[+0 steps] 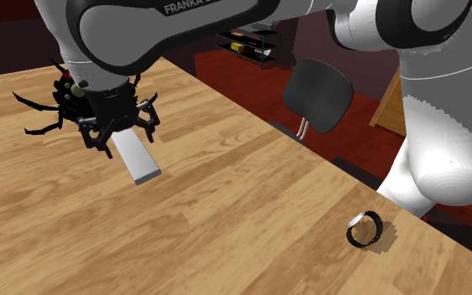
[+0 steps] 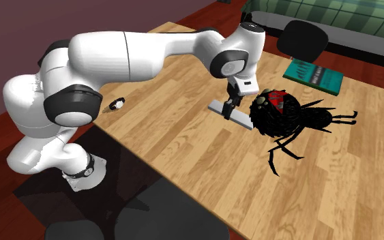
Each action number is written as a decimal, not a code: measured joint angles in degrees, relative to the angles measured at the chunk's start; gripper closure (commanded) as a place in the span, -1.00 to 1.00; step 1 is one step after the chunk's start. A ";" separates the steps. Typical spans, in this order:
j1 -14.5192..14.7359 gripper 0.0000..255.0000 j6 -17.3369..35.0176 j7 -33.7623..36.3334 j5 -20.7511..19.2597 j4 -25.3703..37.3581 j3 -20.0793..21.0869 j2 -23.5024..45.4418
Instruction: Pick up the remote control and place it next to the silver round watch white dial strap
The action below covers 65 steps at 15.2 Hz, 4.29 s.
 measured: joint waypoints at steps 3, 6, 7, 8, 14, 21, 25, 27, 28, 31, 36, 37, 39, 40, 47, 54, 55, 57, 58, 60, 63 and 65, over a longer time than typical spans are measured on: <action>-0.13 -1.00 1.01 0.07 -0.11 -0.89 -0.08 0.16; -0.16 -1.00 1.16 0.07 -0.12 -1.01 -0.09 0.17; -0.17 -1.00 1.17 0.07 -0.12 -1.03 -0.09 0.16; -0.17 1.00 1.17 0.07 -0.12 -1.03 -0.09 0.16; -0.14 1.00 1.19 0.05 -0.12 -1.01 -0.07 0.18; 0.05 1.00 -0.31 -0.09 0.05 0.29 0.03 0.05; 0.58 1.00 -3.36 -0.36 0.12 3.52 0.08 0.15; 0.82 1.00 -5.00 -0.60 0.15 5.30 0.10 0.21; 1.02 1.00 -5.80 -0.61 0.15 6.17 0.12 0.26; 1.66 1.00 -8.15 -0.70 0.06 8.86 0.15 0.54; 2.83 1.00 -12.44 -1.10 -0.24 14.08 0.08 1.33; 3.02 1.00 -13.24 -1.13 -0.26 14.93 0.09 1.35; 2.68 1.00 -13.74 -1.18 0.14 14.55 0.31 0.40; 1.11 1.00 -12.59 -1.40 1.27 11.04 0.79 -2.11; -7.87 1.00 -4.29 -4.96 12.60 -14.94 3.00 -22.93; -9.26 1.00 -2.23 -12.46 24.66 -34.37 -0.35 -43.82; -8.94 1.00 -2.39 -13.25 25.75 -36.24 -0.98 -46.05; -7.92 1.00 -2.73 -14.90 28.05 -40.86 -2.52 -51.34; -7.27 1.00 -3.20 -15.56 29.09 -42.93 -3.28 -54.01; -5.86 1.00 -3.99 -16.45 30.83 -46.96 -4.52 -58.94; -3.76 1.00 -6.61 -17.92 32.57 -51.83 -6.98 -66.34; -2.27 1.00 -8.44 -18.39 33.45 -54.85 -8.30 -71.07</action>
